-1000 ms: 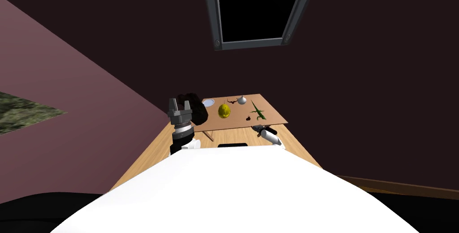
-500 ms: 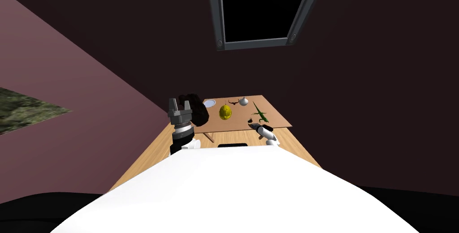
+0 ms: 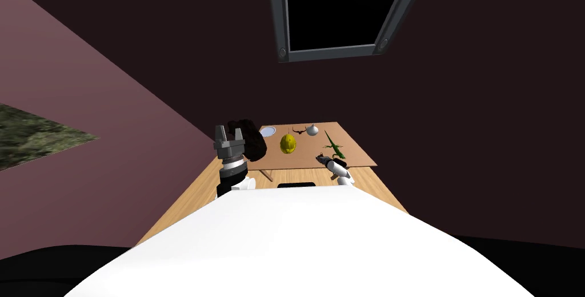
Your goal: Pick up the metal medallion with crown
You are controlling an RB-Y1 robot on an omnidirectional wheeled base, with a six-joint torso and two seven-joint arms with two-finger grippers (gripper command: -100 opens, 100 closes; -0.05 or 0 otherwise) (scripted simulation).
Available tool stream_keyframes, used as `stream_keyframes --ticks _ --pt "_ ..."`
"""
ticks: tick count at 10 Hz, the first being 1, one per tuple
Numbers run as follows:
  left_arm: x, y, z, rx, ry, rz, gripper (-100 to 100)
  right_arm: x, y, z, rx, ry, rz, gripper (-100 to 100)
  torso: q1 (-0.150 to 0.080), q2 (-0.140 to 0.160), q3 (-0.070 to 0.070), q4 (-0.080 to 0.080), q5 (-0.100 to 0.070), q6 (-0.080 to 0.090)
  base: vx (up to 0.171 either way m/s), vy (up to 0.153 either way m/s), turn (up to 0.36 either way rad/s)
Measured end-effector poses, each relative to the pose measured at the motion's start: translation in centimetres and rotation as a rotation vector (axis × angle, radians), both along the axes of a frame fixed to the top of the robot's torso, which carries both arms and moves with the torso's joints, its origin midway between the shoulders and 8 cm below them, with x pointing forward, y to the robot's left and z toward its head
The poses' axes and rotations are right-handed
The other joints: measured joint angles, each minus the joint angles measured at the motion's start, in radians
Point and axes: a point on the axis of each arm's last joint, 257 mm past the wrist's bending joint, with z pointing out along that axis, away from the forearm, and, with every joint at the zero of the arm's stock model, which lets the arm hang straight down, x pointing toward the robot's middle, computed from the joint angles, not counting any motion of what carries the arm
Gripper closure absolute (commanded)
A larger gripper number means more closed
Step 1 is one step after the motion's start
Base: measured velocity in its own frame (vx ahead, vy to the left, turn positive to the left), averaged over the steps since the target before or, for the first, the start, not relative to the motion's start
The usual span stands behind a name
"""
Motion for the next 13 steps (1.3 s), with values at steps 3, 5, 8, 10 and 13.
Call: stream_keyframes --ticks 3,5,8,10,13 --pt "0.00 0.00 0.00 0.000 0.000 0.000 0 0.27 -0.54 -0.82 -0.001 -0.002 -0.038 -100 -0.001 0.001 0.000 0.000 0.000 0.000 -0.009 -0.036 0.101" --pt "0.00 0.00 0.00 0.000 0.000 0.000 0 0.30 -0.64 -0.81 -0.002 -0.004 -0.041 100 0.002 0.000 0.000 0.000 0.000 0.000 0.000 0.000 0.000" --pt "0.00 0.00 0.00 0.000 0.000 0.000 0 0.30 -0.60 -0.81 -0.002 -0.004 -0.041 100 0.002 -0.001 -0.001 0.000 0.000 0.000 0.000 0.000 0.000" --pt "0.00 0.00 0.00 0.000 0.000 0.000 0 0.30 -0.61 -0.81 -0.002 -0.004 -0.041 100 0.001 -0.001 -0.001 0.000 0.000 0.000 0.005 0.013 -0.082" --pt "0.00 0.00 0.00 0.000 0.000 0.000 0 0.11 -0.31 -0.15 -0.003 -0.003 -0.009 100 0.004 -0.001 -0.001 0.000 0.000 0.000 0.008 0.041 -0.129"
